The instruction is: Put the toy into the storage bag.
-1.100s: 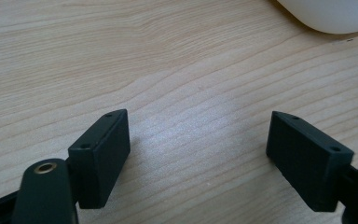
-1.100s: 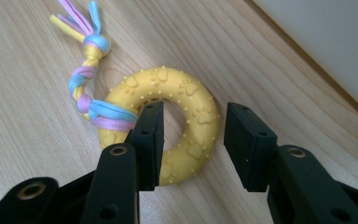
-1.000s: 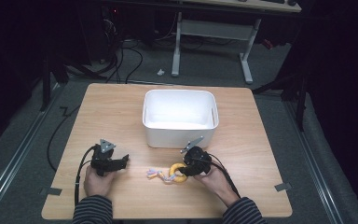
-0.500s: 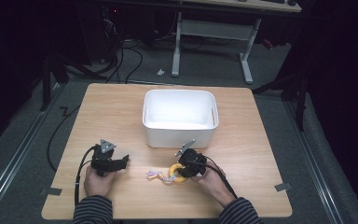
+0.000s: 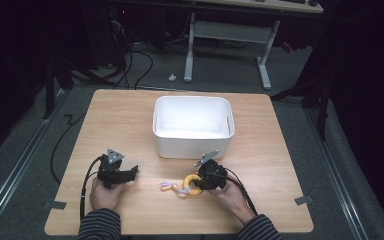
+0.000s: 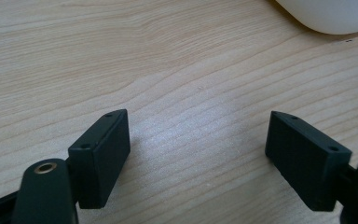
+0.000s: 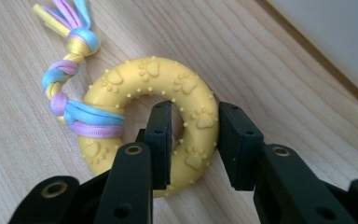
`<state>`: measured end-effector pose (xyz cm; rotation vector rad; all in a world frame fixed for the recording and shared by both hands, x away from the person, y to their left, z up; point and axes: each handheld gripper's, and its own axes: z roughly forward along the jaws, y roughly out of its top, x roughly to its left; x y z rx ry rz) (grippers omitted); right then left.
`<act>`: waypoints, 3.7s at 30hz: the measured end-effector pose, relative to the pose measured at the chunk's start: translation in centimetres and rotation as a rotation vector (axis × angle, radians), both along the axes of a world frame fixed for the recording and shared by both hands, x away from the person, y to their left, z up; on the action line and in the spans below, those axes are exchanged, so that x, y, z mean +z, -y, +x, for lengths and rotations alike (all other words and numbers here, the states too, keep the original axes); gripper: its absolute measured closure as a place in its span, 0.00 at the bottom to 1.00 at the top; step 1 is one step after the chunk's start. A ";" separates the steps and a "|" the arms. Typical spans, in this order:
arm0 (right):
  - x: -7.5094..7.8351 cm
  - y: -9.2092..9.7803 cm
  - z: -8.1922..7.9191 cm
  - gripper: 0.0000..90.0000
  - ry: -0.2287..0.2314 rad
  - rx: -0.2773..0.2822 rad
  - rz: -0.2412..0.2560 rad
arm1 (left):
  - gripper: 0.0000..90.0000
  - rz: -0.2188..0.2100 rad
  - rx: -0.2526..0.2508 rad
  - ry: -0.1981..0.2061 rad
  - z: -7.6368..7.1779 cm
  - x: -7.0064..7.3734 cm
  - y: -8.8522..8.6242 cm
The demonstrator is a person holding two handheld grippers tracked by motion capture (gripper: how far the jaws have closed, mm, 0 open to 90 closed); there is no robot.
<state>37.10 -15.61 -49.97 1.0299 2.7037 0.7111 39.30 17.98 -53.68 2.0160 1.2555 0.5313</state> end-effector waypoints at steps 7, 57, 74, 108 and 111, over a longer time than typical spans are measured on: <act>1.2 1.0 -0.4 0.75 0.026 -0.014 0.013 | 0.25 0.001 0.000 0.000 0.0 0.0 0.0; 14.7 7.4 -1.6 0.76 0.159 -0.037 0.165 | 0.25 0.002 0.013 0.000 -0.1 0.0 0.0; 18.4 6.7 1.5 0.76 0.191 -0.074 0.168 | 0.25 0.002 0.012 0.000 0.0 0.0 0.0; 16.4 3.3 9.8 0.76 0.154 -0.189 0.062 | 0.26 0.002 0.012 0.001 0.1 0.0 -0.1; 16.0 3.0 10.0 0.76 0.152 -0.191 0.048 | 0.26 0.001 0.014 0.000 0.0 0.0 -0.1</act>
